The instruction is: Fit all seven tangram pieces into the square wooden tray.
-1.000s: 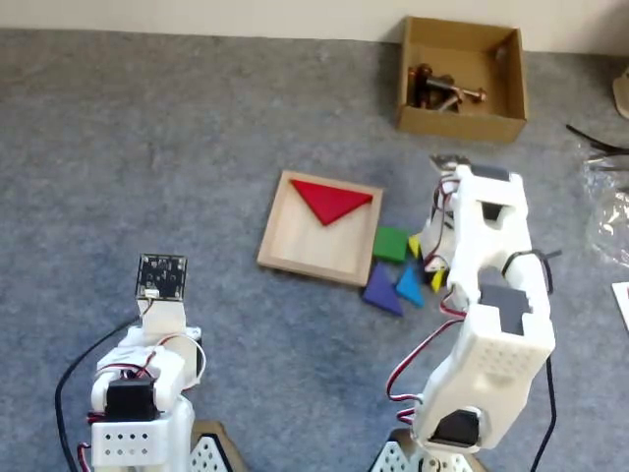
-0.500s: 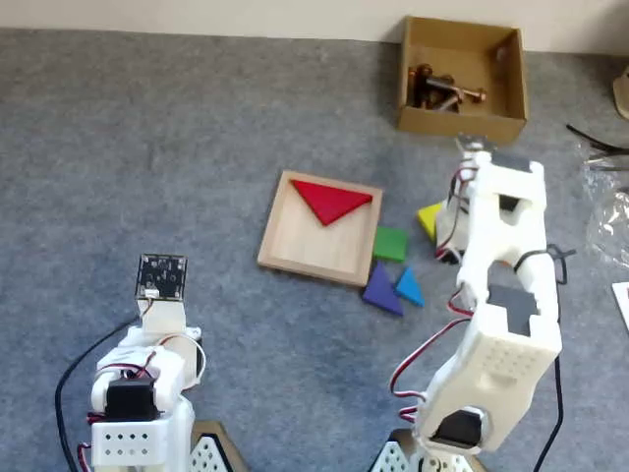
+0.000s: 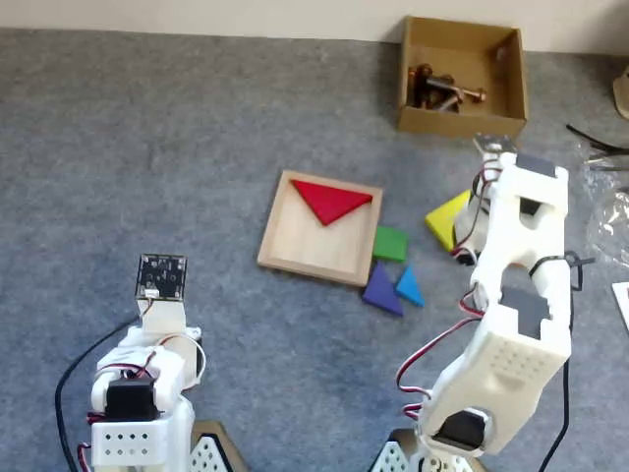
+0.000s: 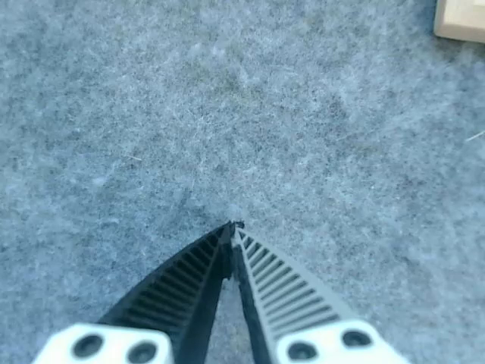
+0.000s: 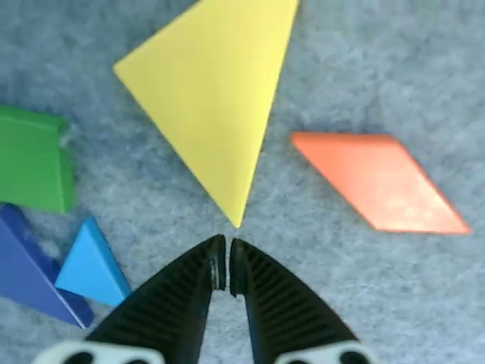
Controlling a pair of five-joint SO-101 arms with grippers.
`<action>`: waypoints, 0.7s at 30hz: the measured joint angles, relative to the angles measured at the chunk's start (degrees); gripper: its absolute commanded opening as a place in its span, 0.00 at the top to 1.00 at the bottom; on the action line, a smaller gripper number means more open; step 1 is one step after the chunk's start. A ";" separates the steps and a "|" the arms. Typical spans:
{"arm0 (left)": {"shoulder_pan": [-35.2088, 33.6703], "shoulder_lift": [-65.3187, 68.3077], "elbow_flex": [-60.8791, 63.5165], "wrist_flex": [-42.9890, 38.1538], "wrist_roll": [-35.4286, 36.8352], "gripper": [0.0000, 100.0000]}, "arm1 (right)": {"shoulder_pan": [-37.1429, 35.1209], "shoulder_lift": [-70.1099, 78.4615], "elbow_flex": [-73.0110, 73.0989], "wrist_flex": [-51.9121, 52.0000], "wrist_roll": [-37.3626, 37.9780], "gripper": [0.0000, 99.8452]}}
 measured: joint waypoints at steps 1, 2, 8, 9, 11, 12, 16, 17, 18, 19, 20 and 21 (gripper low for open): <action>0.00 0.00 0.00 0.00 0.00 0.99 | 0.09 0.00 0.00 0.00 0.09 0.99; 0.00 0.00 0.00 0.00 0.00 0.99 | 0.18 0.00 0.00 0.00 0.09 0.99; 0.00 0.00 0.00 0.00 0.00 0.99 | 0.18 0.09 -4.92 0.00 -6.68 0.99; 0.00 0.00 0.00 0.00 0.00 0.99 | 0.18 0.09 -6.42 0.00 -7.38 0.99; 0.00 0.00 0.00 0.00 0.00 0.99 | 0.18 0.09 -8.88 0.09 -7.91 0.99; 0.00 0.00 0.00 0.00 0.00 0.99 | -0.44 0.09 -9.76 0.09 -7.91 0.99; 0.00 0.00 0.00 0.00 0.00 0.99 | -5.36 0.09 -12.84 1.58 -8.53 0.99; 0.00 0.00 0.00 0.00 0.00 0.99 | -6.59 0.09 -13.80 2.37 -9.14 0.97; 0.00 0.00 0.00 0.00 0.00 0.99 | -7.65 0.09 -14.95 3.43 -10.55 0.94; 0.00 0.00 0.00 0.00 0.00 0.99 | -8.53 0.09 -16.09 4.31 -13.01 0.90; 0.00 0.00 0.00 0.00 0.00 0.99 | -9.14 0.09 -17.32 4.84 -15.91 0.87; 0.00 0.00 0.00 0.00 0.00 0.99 | -9.58 0.09 -18.55 5.27 -18.64 0.83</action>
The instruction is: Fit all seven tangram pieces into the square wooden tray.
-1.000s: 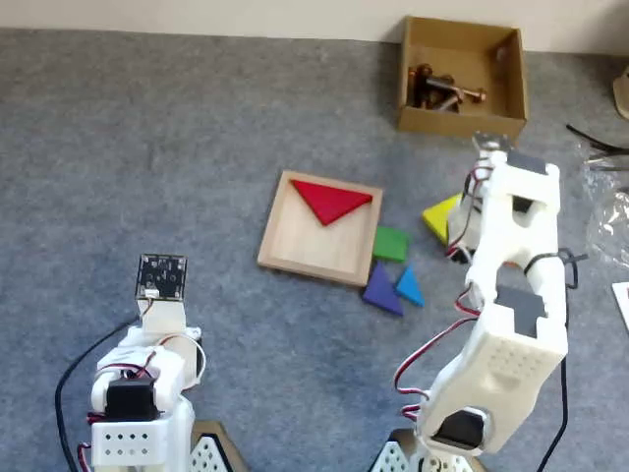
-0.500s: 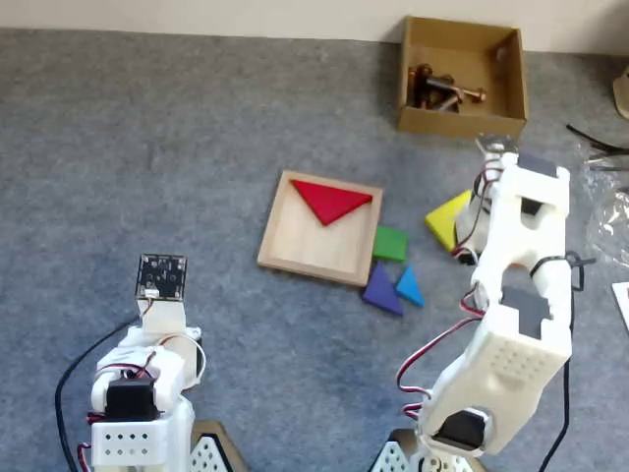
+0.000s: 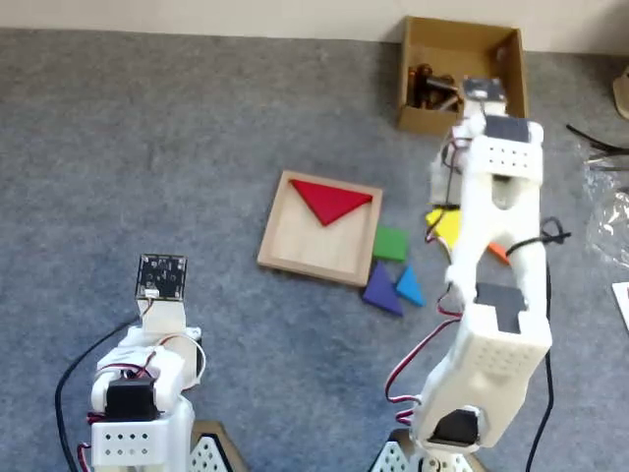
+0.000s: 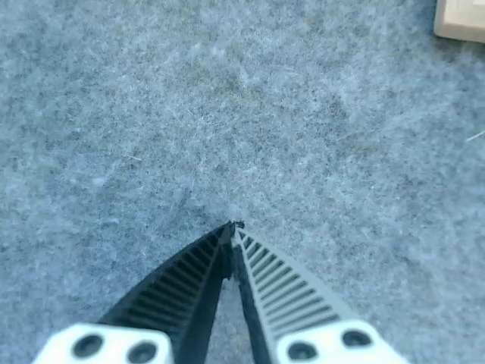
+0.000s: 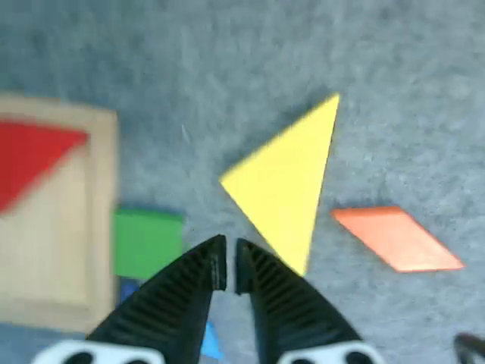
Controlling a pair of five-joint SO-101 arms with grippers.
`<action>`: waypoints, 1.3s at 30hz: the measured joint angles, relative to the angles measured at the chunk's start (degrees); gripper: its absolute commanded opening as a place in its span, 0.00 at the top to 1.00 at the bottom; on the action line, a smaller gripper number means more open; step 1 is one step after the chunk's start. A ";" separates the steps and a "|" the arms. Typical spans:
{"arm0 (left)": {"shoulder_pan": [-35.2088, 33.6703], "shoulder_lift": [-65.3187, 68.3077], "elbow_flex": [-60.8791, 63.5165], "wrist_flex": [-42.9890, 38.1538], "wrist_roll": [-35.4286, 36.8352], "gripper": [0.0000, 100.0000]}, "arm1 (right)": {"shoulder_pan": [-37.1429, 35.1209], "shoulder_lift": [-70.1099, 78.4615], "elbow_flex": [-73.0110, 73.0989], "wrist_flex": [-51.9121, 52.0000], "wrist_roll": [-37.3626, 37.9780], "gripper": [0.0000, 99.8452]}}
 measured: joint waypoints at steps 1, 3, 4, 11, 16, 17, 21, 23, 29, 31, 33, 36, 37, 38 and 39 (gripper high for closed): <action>0.00 0.00 0.00 0.00 0.00 0.99 | -0.18 0.00 -1.41 0.26 -2.29 0.81; 0.00 0.00 0.00 0.00 0.00 0.99 | -0.53 0.00 -3.25 1.14 -4.40 0.78; 0.00 0.00 0.00 0.00 0.00 0.99 | -0.97 0.00 -3.96 1.32 -4.75 0.78; 0.00 0.00 0.00 0.00 0.00 0.99 | -2.11 5.71 -4.31 1.67 -9.23 0.78; 0.00 0.00 0.00 0.00 0.00 0.99 | -1.93 13.19 -10.20 3.60 -10.20 0.77; 0.00 0.00 0.00 0.00 0.00 0.99 | -1.93 14.59 -12.31 4.13 -10.20 0.77; 0.00 0.00 0.00 0.00 0.00 0.99 | -1.93 20.13 -22.15 8.79 -10.20 0.77; 0.00 0.00 0.00 0.00 0.00 0.99 | -1.93 23.47 -26.46 11.69 -10.29 0.72; 0.00 0.00 0.00 0.00 0.00 0.99 | -2.02 30.59 -36.22 15.91 -11.60 0.67; 0.00 0.00 0.00 0.00 0.00 0.99 | -2.02 31.03 -38.07 16.35 -11.60 0.67; 0.00 0.00 0.00 0.00 0.00 0.99 | -2.02 31.03 -38.77 16.44 -11.60 0.67; 0.00 0.00 0.00 0.00 0.00 0.99 | -2.02 31.03 -38.86 16.44 -11.60 0.67; 0.00 0.00 0.00 0.00 0.00 0.99 | -2.02 31.03 -38.86 16.44 -11.60 0.67; 0.00 0.00 0.00 0.00 0.00 0.99 | -2.02 31.03 -38.86 16.44 -11.60 0.67; 0.00 0.00 0.00 0.00 0.00 0.99 | -2.02 31.03 -38.86 16.44 -11.60 0.67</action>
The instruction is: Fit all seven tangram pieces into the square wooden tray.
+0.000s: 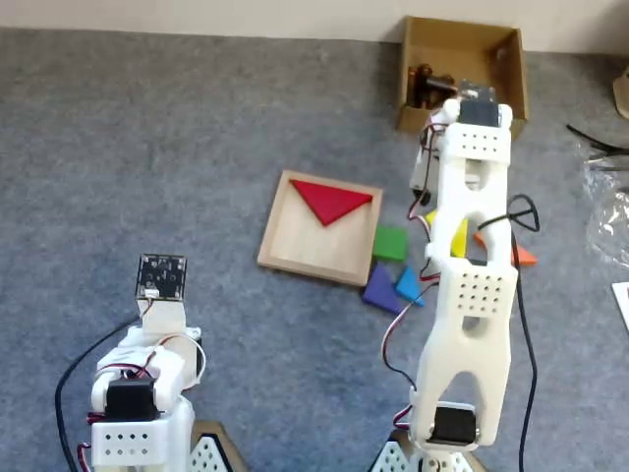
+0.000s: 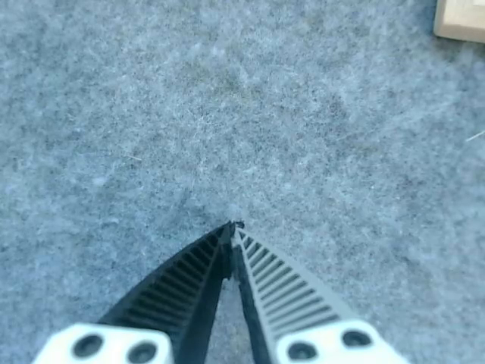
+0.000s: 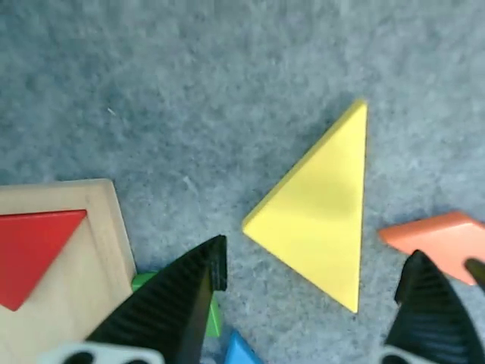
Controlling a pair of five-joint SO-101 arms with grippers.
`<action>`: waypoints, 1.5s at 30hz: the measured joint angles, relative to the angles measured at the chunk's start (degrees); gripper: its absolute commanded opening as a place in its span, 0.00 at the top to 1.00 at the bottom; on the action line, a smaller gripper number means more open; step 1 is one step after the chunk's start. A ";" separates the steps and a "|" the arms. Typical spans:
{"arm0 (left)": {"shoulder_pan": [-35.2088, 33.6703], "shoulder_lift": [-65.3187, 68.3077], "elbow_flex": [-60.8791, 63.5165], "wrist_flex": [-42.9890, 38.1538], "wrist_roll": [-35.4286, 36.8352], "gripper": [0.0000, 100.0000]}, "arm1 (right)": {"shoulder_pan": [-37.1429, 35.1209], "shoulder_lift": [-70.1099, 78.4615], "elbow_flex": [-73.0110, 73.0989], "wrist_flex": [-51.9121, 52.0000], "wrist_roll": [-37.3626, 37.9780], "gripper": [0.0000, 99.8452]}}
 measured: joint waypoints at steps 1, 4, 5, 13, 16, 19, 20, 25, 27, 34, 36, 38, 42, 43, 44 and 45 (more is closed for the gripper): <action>0.00 0.00 0.00 0.00 0.00 0.99 | 0.00 0.00 0.00 0.00 0.00 0.67; 0.00 0.00 0.00 0.00 0.00 0.99 | -0.70 0.00 0.70 0.00 0.00 0.67; 0.00 0.00 0.00 0.00 0.00 0.99 | -1.14 0.00 1.05 0.00 0.00 0.67; 0.00 0.00 0.00 0.00 0.00 0.99 | -2.02 3.69 1.67 0.00 -0.18 0.68; 0.00 0.00 0.00 0.00 0.00 0.99 | -1.93 5.54 1.67 0.00 -0.18 0.71; 0.00 0.00 0.00 0.00 0.00 0.99 | -1.67 6.33 1.14 0.00 -0.18 0.73; 0.00 0.00 0.00 0.00 0.00 0.99 | -1.58 6.33 1.05 0.00 -0.18 0.73; 0.00 0.00 0.00 0.00 0.00 0.99 | -1.58 6.33 1.05 0.00 -0.18 0.73; 0.00 0.00 0.00 0.00 0.00 0.99 | -1.58 6.33 1.05 0.00 -0.18 0.73; 0.00 0.00 0.00 0.00 0.00 0.99 | -1.58 6.33 0.62 0.00 -0.18 0.72; 0.00 0.00 0.00 0.00 0.00 0.99 | -1.58 6.42 -0.97 0.00 -1.05 0.72; 0.00 0.00 0.00 0.00 0.00 0.99 | -1.58 6.42 -2.64 0.00 -2.55 0.69; 0.00 0.00 0.00 0.00 0.00 0.99 | -1.58 6.42 -4.13 0.00 -4.84 0.64; 0.00 0.00 0.00 0.00 0.00 0.99 | -1.58 6.42 -4.13 0.00 -5.19 0.64; 0.00 0.00 0.00 0.00 0.00 0.99 | -1.58 6.42 -4.13 0.00 -5.36 0.64; 0.00 0.00 0.00 0.00 0.00 0.99 | -1.58 6.42 -4.13 0.00 -5.45 0.64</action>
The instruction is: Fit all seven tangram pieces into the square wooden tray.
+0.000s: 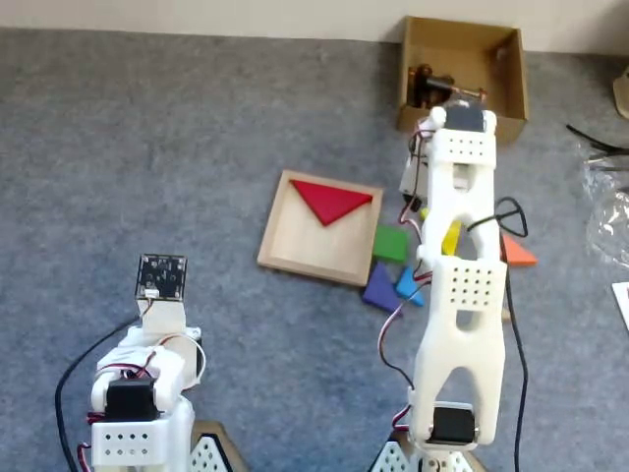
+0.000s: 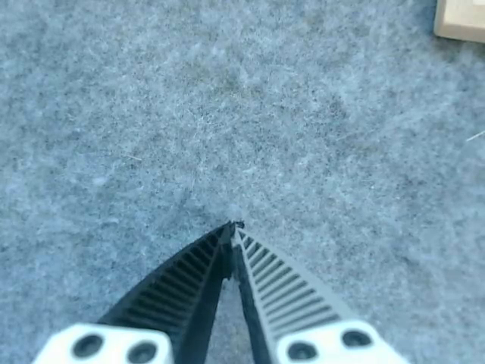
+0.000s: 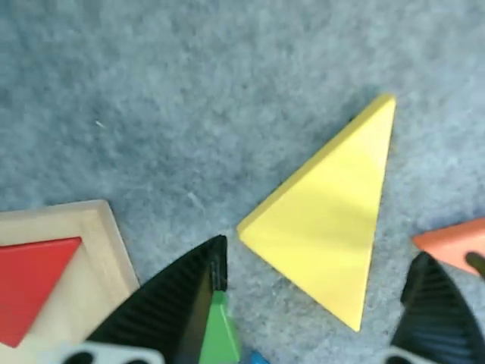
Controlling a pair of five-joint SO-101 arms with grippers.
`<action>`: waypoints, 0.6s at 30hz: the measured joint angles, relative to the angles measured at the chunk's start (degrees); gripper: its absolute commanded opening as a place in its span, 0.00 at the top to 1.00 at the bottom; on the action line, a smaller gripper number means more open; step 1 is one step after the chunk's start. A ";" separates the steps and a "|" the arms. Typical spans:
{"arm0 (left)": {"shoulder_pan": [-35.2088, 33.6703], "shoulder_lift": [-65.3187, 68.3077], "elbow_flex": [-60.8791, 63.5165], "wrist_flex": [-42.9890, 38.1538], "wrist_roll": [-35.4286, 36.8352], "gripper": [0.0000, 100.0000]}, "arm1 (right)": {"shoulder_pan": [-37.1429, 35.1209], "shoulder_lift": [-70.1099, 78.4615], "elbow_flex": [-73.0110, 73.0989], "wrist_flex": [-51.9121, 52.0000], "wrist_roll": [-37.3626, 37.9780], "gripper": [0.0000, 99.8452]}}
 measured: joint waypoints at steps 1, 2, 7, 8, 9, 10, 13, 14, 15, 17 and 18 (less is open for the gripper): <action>0.00 0.00 0.00 0.00 0.00 0.99 | 0.00 0.00 0.00 0.00 0.00 0.64; 0.00 0.00 0.00 0.00 0.00 0.99 | 0.00 0.00 0.00 0.00 -0.18 0.64; 0.00 0.00 0.00 0.00 0.00 0.99 | 0.00 0.00 0.00 -1.32 -0.26 0.64; 0.00 0.00 0.00 0.00 0.00 0.99 | 0.00 0.00 0.00 -1.76 -0.26 0.64; 0.00 0.00 0.00 0.00 0.00 0.99 | 0.00 0.00 0.00 -2.02 -0.26 0.64; 0.00 0.00 0.00 0.00 0.00 0.99 | 0.00 0.00 0.00 -2.20 -0.26 0.64; 0.00 0.00 0.00 0.00 0.00 0.99 | 0.00 0.00 0.00 -2.46 -0.26 0.64; 0.00 0.00 0.00 0.00 0.00 0.99 | 0.00 0.00 0.00 -2.46 -0.26 0.64; 0.00 0.00 0.00 0.00 0.00 0.99 | 0.00 0.00 0.00 -2.46 -0.26 0.64; 0.00 0.00 0.00 0.00 0.00 0.99 | 0.00 0.88 -0.09 -2.55 -0.26 0.64; 0.00 0.00 0.00 0.00 0.00 0.99 | 0.00 1.76 -0.09 -2.81 -0.26 0.64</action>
